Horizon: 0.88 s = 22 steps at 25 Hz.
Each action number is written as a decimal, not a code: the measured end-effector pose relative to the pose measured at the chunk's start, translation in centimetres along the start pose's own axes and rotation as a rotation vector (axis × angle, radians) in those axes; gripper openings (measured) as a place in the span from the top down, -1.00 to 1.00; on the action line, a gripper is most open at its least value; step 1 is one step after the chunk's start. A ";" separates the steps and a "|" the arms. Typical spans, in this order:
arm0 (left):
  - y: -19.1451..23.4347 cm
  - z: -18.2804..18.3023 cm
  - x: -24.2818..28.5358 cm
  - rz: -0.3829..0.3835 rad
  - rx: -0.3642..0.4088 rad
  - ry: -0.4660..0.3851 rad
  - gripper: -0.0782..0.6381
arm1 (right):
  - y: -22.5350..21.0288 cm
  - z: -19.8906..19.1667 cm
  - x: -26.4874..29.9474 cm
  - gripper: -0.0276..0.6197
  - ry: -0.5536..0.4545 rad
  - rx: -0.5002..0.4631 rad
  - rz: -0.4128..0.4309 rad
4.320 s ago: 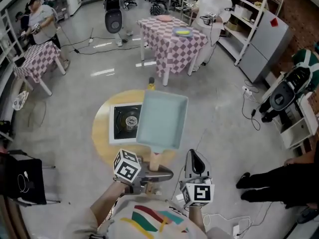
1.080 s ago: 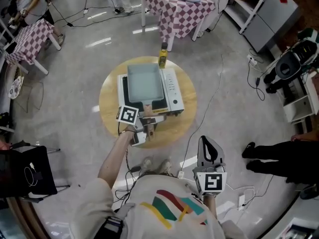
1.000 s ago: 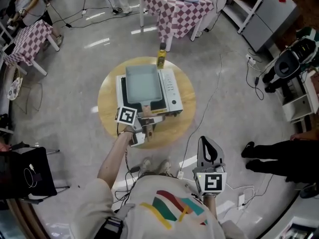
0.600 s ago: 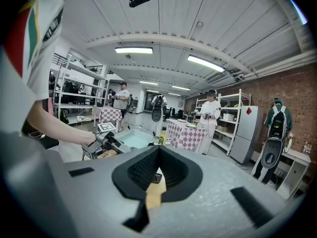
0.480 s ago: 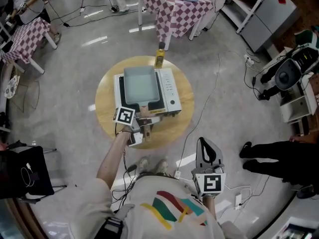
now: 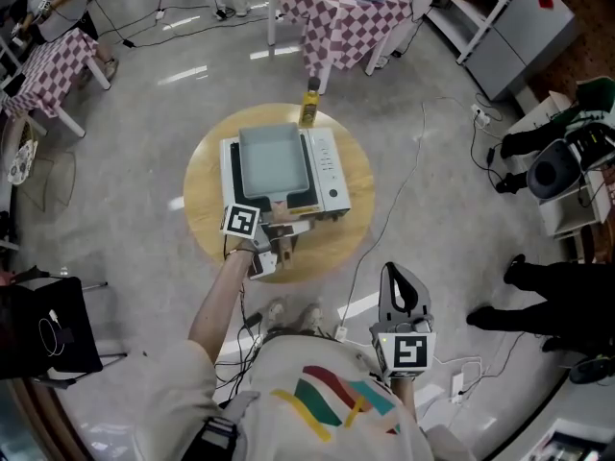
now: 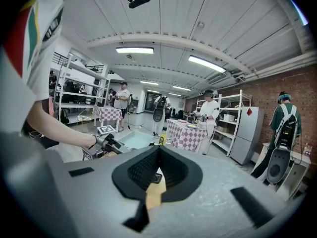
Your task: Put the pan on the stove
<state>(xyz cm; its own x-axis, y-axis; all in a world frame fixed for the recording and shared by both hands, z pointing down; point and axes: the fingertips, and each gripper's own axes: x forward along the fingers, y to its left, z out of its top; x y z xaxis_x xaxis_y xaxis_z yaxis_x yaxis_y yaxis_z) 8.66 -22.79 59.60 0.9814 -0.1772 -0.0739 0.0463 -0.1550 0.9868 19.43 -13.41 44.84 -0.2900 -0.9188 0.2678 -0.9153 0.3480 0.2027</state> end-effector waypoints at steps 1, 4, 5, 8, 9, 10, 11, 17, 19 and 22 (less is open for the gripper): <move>0.0 0.0 0.0 -0.005 0.001 -0.001 0.76 | 0.0 -0.1 0.0 0.92 -0.001 -0.001 -0.001; -0.2 -0.1 -0.2 -0.018 0.013 0.001 0.76 | 0.4 -0.2 -0.1 0.92 -0.003 0.000 0.002; -0.2 -0.1 -0.2 -0.021 0.018 0.000 0.76 | 0.5 -0.3 -0.2 0.92 -0.002 0.002 0.005; -0.3 0.1 -0.2 -0.037 0.022 -0.021 0.76 | 1.0 -0.4 -0.1 0.92 0.006 0.009 0.019; -0.3 0.3 -0.2 -0.042 0.023 -0.032 0.76 | 1.1 -0.4 0.0 0.92 0.014 0.012 0.025; -0.3 0.5 -0.2 -0.043 0.028 -0.045 0.75 | 1.3 -0.4 0.0 0.92 0.022 0.016 0.031; -0.2 0.7 -0.3 -0.039 0.038 -0.062 0.72 | 1.4 -0.4 0.1 0.92 0.022 0.015 0.035; -0.1 2.3 -1.1 -0.043 0.043 -0.200 0.07 | 2.1 -0.8 0.3 0.92 0.037 0.017 0.044; -0.2 2.1 -1.2 -0.052 0.018 -0.217 -0.03 | 2.2 -1.0 0.3 0.92 0.037 0.013 0.045; 0.5 1.5 -1.6 -0.026 -0.006 -0.209 -0.07 | 2.4 -1.1 0.3 0.92 0.033 0.014 0.047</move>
<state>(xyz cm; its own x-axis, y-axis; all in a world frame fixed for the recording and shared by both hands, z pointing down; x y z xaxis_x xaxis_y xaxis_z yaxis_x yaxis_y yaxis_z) 6.87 -24.01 59.98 0.9200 -0.3708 -0.1270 0.0728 -0.1568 0.9849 17.46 -12.61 46.44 -0.3238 -0.8946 0.3079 -0.9047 0.3880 0.1759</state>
